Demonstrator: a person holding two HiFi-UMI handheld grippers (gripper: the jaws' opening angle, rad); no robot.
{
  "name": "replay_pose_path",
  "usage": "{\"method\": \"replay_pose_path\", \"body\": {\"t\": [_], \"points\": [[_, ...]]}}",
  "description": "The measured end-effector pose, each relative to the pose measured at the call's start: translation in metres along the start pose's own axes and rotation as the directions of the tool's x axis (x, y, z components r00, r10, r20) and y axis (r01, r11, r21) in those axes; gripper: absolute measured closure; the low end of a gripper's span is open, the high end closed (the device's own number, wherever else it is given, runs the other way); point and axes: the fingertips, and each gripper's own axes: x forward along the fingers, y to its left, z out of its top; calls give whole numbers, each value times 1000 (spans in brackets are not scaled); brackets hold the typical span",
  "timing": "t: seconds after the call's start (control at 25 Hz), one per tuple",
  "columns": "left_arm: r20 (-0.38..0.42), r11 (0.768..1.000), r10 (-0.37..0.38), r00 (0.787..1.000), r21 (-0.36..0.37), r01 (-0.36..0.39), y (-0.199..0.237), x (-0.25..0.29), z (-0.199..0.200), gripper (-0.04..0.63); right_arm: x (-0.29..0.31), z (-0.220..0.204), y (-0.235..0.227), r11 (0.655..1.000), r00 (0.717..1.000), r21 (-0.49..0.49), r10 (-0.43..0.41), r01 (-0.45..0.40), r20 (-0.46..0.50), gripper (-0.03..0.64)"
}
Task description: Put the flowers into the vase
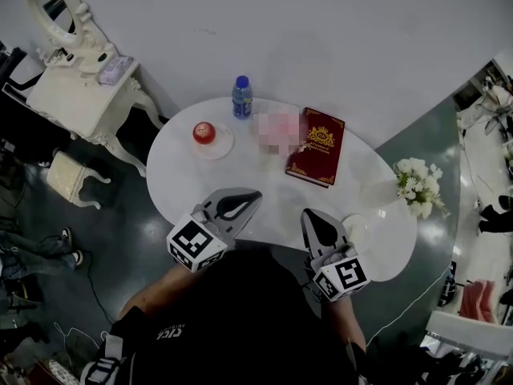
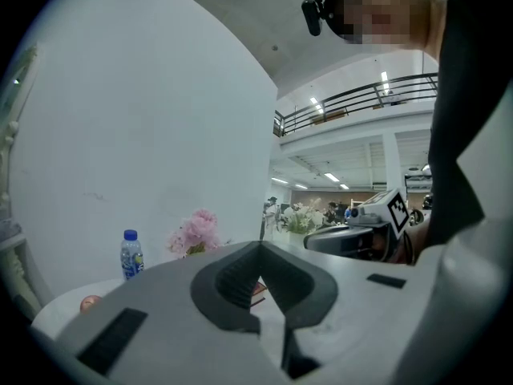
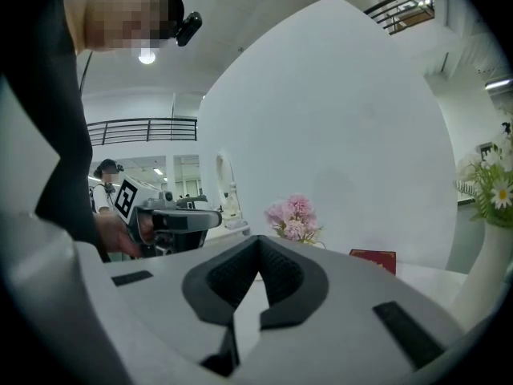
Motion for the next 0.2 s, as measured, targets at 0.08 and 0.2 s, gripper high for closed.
{"method": "replay_pose_path", "body": {"t": [0.08, 0.2], "points": [[-1, 1000, -1, 1000, 3, 1, 1, -1, 0, 583, 1, 0, 1, 1000, 1000, 3, 2, -2, -1, 592], [-3, 1000, -1, 1000, 5, 1, 2, -2, 1, 584, 4, 2, 2, 1000, 1000, 4, 4, -4, 1, 592]]}}
